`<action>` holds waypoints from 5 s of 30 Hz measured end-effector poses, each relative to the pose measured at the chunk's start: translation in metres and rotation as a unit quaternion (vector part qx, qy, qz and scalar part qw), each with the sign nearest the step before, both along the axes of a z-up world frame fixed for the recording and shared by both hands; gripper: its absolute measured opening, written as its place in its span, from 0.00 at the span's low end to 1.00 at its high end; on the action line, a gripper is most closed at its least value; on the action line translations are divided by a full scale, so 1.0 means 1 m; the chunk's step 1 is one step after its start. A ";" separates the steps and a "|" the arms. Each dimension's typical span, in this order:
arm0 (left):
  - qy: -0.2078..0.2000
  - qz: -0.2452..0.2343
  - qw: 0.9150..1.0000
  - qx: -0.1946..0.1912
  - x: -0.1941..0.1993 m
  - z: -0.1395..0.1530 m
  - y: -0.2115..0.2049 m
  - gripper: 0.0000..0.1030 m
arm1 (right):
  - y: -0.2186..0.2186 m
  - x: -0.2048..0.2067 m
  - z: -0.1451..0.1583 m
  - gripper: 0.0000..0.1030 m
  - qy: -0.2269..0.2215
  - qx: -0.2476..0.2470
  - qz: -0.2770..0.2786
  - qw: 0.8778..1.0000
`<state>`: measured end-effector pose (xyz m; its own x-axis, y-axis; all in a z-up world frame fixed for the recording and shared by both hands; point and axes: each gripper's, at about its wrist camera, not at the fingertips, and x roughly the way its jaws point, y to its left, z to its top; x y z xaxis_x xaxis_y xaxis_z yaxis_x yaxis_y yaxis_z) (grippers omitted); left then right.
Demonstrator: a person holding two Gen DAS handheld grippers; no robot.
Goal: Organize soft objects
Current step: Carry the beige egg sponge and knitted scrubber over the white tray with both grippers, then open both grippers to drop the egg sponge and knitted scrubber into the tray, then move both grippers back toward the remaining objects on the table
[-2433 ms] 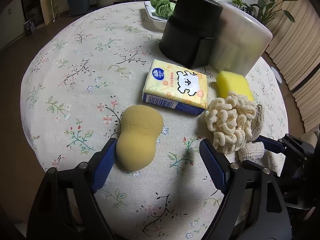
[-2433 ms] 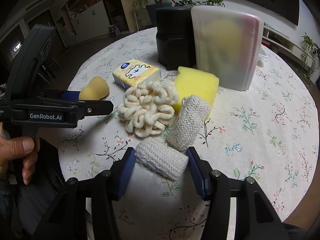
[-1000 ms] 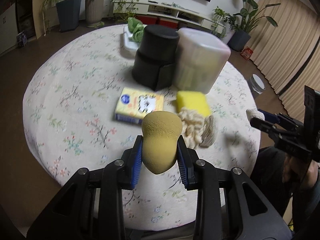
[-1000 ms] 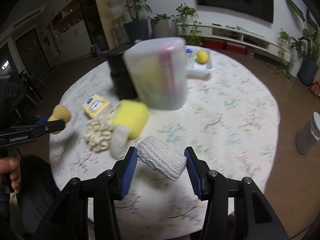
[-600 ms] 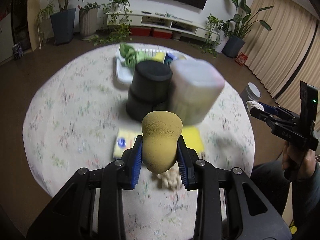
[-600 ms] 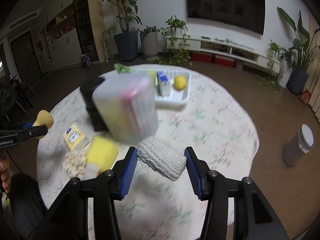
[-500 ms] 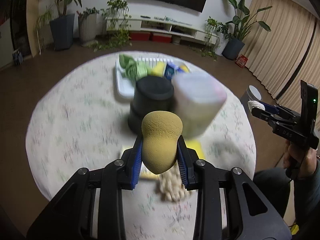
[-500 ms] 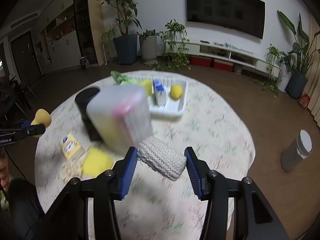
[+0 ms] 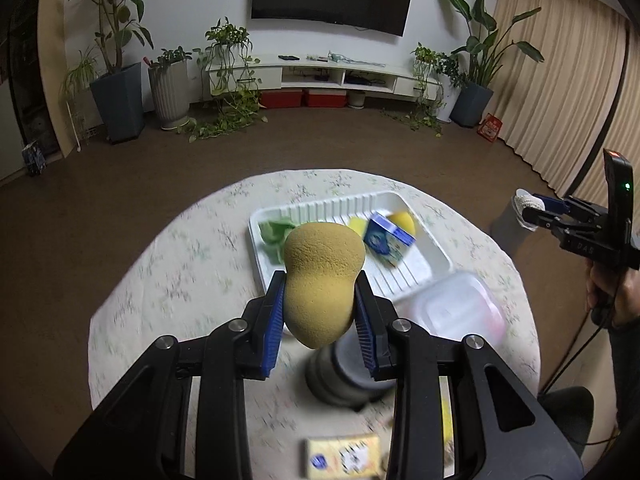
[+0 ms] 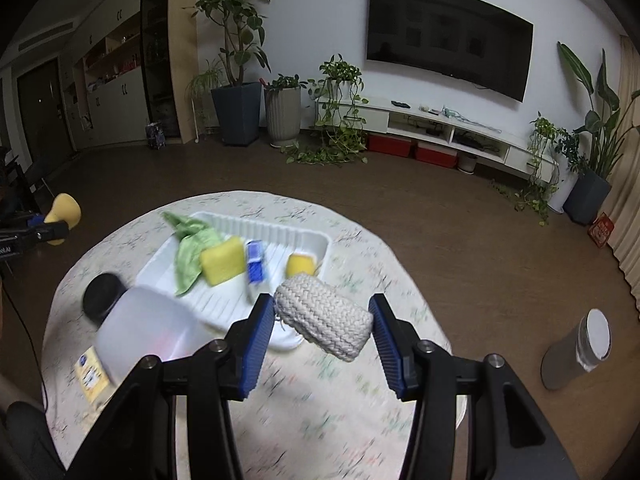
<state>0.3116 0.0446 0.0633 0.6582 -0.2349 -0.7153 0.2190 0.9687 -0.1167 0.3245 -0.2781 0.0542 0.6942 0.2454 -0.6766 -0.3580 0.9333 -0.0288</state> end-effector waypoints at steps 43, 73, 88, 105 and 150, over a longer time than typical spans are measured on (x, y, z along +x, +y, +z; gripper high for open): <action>0.136 -0.101 0.985 0.045 0.133 -0.148 -0.016 0.31 | 0.096 0.185 -0.117 0.51 0.146 -0.042 0.089 0.984; 0.109 -0.084 0.990 0.013 0.127 -0.133 -0.008 0.91 | 0.090 0.178 -0.119 0.57 0.129 -0.042 0.077 0.988; 0.067 -0.018 0.995 -0.069 0.086 -0.092 0.045 1.00 | 0.040 0.136 -0.063 0.81 0.083 0.012 0.043 0.996; 0.020 0.025 0.996 -0.086 0.008 -0.074 0.058 1.00 | -0.008 0.061 -0.032 1.00 0.046 0.040 -0.012 0.998; 0.030 -0.013 0.998 -0.047 -0.201 -0.146 -0.067 1.00 | 0.081 -0.217 -0.130 0.81 0.106 0.086 0.020 0.990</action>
<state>0.1110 -0.0228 -0.0829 0.6068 -0.3202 -0.7275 0.2343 0.9467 -0.2212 0.1070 -0.1966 -0.0759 0.5285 0.3937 -0.7521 -0.3758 0.9029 0.2086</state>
